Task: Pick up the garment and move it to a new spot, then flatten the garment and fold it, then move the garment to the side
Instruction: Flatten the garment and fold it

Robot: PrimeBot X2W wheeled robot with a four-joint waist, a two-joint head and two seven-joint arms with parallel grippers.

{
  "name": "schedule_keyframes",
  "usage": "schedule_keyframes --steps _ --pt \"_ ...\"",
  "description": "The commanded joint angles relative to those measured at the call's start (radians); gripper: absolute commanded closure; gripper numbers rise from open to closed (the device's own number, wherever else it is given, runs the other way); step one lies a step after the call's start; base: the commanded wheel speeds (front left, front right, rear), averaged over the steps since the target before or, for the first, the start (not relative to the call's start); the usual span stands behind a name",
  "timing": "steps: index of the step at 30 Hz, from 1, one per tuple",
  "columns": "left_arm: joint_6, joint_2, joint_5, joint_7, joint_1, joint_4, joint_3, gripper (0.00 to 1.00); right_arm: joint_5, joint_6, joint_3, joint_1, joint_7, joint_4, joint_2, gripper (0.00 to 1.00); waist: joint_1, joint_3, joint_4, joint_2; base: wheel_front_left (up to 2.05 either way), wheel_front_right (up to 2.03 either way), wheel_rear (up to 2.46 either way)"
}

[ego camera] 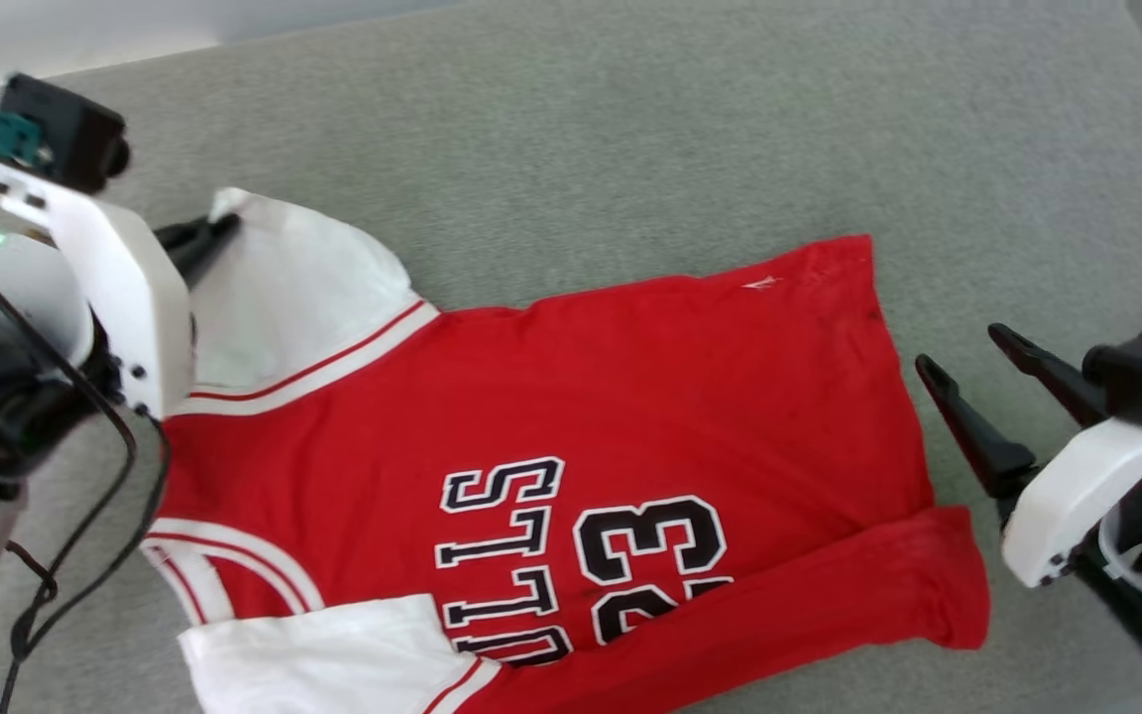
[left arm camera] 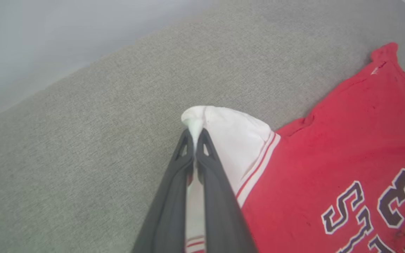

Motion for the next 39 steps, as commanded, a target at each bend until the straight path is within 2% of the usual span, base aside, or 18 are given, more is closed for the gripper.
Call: schedule_keyframes --steps 1,4,9,13,19,28,29,30,36,38,39 --pt "-0.004 0.003 0.006 -0.016 0.023 -0.029 -0.007 1.00 0.025 -0.001 0.006 -0.029 0.057 -0.016 -0.029 0.00 0.0000 -0.018 0.036 0.0000 0.00 0.00 0.00" --pt "-0.006 0.003 0.008 -0.042 0.064 -0.112 -0.028 1.00 0.055 -0.001 0.015 -0.072 0.215 -0.035 -0.103 0.00 0.0000 -0.018 0.074 0.0000 0.00 0.00 0.00" --pt "-0.006 -0.019 -0.004 -0.100 0.118 -0.231 -0.040 1.00 0.076 -0.001 0.012 -0.164 0.443 -0.010 -0.178 0.00 0.0000 -0.003 0.140 0.0000 0.00 0.00 0.00" --pt "-0.006 -0.010 0.015 -0.120 0.137 -0.300 -0.051 1.00 0.085 -0.001 0.021 -0.241 0.586 0.043 -0.191 0.00 0.0000 0.022 0.191 0.0000 0.00 0.00 0.00" --pt "-0.001 -0.019 0.071 -0.148 0.147 -0.364 -0.083 1.00 0.067 -0.001 0.084 -0.331 0.665 0.147 -0.226 0.00 0.0000 0.061 0.265 0.0000 0.00 0.00 0.00" --pt "-0.003 -0.051 0.117 -0.186 0.148 -0.399 -0.131 1.00 0.076 0.000 0.195 -0.359 0.699 0.271 -0.246 0.00 0.0000 0.102 0.330 0.0000 0.00 0.00 0.00" --pt "-0.004 -0.058 0.124 -0.198 0.153 -0.397 -0.143 1.00 0.095 0.000 0.224 -0.332 0.715 0.315 -0.239 0.91 0.0000 0.105 0.341 0.0000 0.00 0.00 0.00" --pt "-0.004 -0.060 0.124 -0.201 0.154 -0.393 -0.146 1.00 0.097 0.000 0.233 -0.324 0.720 0.324 -0.239 1.00 0.0000 0.104 0.343 0.0000 0.00 0.00 0.00" --pt "0.002 -0.056 0.136 -0.243 0.178 -0.355 -0.140 1.00 0.094 -0.001 0.212 -0.338 0.642 0.341 -0.240 1.00 0.0000 0.067 0.334 0.0000 0.00 0.00 0.00" --pt "0.006 -0.059 0.128 -0.264 0.190 -0.344 -0.133 1.00 0.075 -0.001 0.189 -0.346 0.610 0.341 -0.248 1.00 0.0000 0.042 0.329 0.0000 0.00 0.00 0.00" --pt "0.017 -0.048 0.120 -0.287 0.223 -0.327 -0.120 1.00 0.078 -0.001 0.144 -0.337 0.564 0.325 -0.235 1.00 0.0000 -0.001 0.314 0.0000 0.00 0.00 0.00"
